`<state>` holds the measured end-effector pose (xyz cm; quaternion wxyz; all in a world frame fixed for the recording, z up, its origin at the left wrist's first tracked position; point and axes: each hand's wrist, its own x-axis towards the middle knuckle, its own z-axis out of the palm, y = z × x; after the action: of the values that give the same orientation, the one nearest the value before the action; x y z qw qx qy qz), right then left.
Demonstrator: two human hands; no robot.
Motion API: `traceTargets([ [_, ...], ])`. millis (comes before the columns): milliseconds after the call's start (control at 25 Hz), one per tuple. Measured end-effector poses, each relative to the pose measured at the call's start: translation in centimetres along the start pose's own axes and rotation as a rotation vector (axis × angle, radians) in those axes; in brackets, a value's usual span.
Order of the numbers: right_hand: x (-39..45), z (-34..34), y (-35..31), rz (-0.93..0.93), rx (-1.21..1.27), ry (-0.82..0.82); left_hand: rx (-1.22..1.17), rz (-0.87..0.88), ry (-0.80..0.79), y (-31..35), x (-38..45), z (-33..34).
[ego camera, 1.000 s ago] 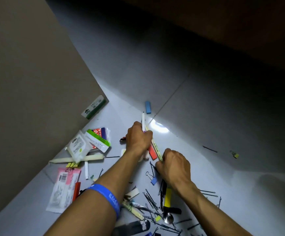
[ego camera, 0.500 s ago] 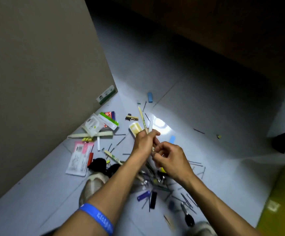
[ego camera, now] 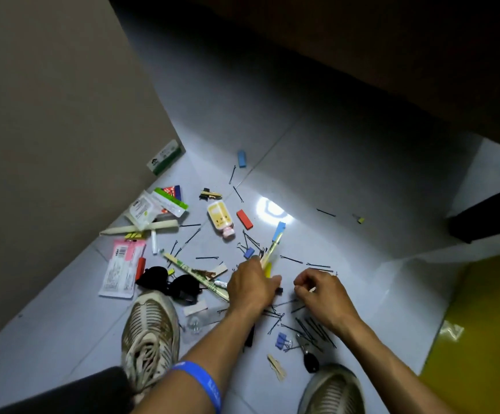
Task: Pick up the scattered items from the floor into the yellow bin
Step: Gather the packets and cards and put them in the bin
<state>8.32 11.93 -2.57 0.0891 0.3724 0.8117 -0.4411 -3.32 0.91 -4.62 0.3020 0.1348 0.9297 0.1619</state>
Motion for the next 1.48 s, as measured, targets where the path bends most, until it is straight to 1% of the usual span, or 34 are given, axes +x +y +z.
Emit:
traceTargets([
  [40, 0.9, 0.5, 0.4, 0.006, -0.025, 0.016, 0.065, 0.024, 0.004, 0.0, 0.4, 0.8],
  [80, 1.6, 0.8, 0.6, -0.010, -0.066, 0.038, 0.081, 0.029, 0.008, -0.1, 0.8, 1.4],
  [160, 3.6, 0.8, 0.6, -0.121, -0.172, 0.108, 0.021, -0.007, -0.006, -0.3, 1.5, 1.7],
  [200, 4.9, 0.8, 0.4, -0.196, -0.246, 0.132, -0.036, -0.033, -0.028, -0.3, 1.7, 1.5],
  [240, 6.3, 0.7, 0.0, -0.259, -0.337, 0.123, -0.131, -0.063, -0.052, -0.4, 2.0, 1.0],
  [320, 9.0, 0.8, -1.3, -0.331, -0.529, 0.045, -0.397, -0.134, -0.100, -0.8, 2.7, -0.8],
  [400, 11.0, 1.4, -2.3, -0.371, -0.646, -0.003, -0.573, -0.180, -0.150, -1.6, 3.6, -3.2],
  [520, 11.9, 2.1, -2.5, -0.383, -0.719, 0.047, -0.718, -0.180, -0.303, -3.5, 4.8, -6.1],
  [560, 12.0, 2.3, -2.6, -0.368, -0.703, 0.058, -0.755, -0.166, -0.369, -4.3, 5.1, -6.5],
  [600, 12.2, 2.3, -2.9, -0.329, -0.630, 0.072, -0.785, -0.151, -0.421, -4.8, 5.3, -6.6],
  [640, 12.5, 2.4, -3.7, -0.287, -0.528, 0.096, -0.808, -0.146, -0.439, -5.1, 5.3, -6.6],
  [720, 13.6, 3.4, -6.1, -0.244, -0.322, 0.133, -0.826, -0.196, -0.364, -5.5, 5.4, -6.4],
  [760, 14.2, 4.2, -7.2, -0.247, -0.279, 0.143, -0.842, -0.237, -0.310, -5.6, 5.2, -6.4],
  [800, 14.6, 5.2, -8.2, -0.258, -0.308, 0.150, -0.879, -0.276, -0.273, -5.7, 5.1, -6.5],
  [920, 15.4, 7.7, -9.8, -0.270, -0.571, 0.141, -0.963, -0.337, -0.205, -6.3, 4.8, -7.9],
  [960, 15.4, 7.9, -9.7, -0.258, -0.618, 0.123, -0.995, -0.355, -0.177, -6.5, 4.6, -8.2],
  [1000, 15.3, 8.3, -10.4, -0.245, -0.611, 0.112, -1.024, -0.372, -0.130, -7.0, 4.6, -9.2],
  [1040, 15.2, 8.3, -10.7, -0.197, -0.564, 0.100, -1.055, -0.387, -0.098, -7.1, 4.7, -9.8],
  [1080, 15.2, 7.9, -11.1, -0.100, -0.447, 0.070, -1.078, -0.405, -0.083, -6.6, 5.0, -10.2],
  [1120, 15.0, 7.2, -11.5, 0.009, -0.248, 0.021, -1.095, -0.415, -0.081, -5.9, 5.4, -10.6],
  [1200, 13.1, 4.5, -11.8, 0.163, 0.285, -0.064, -1.153, -0.376, -0.120, -3.4, 5.8, -11.5],
  [1240, 11.1, 2.7, -12.1, 0.195, 0.533, -0.092, -1.193, -0.335, -0.155, -1.7, 5.5, -11.7],
  [1280, 8.8, 0.7, -12.4, 0.180, 0.716, -0.088, -1.208, -0.281, -0.194, 0.3, 4.9, -12.0],
  [1360, 3.6, -4.0, -11.5, 0.106, 0.898, 0.023, -1.174, -0.172, -0.294, 5.5, 2.4, -11.6],
  [1480, -3.9, -9.5, -8.9, 0.074, 1.026, 0.217, -1.117, -0.004, -0.435, 12.1, -3.1, -11.1],
])
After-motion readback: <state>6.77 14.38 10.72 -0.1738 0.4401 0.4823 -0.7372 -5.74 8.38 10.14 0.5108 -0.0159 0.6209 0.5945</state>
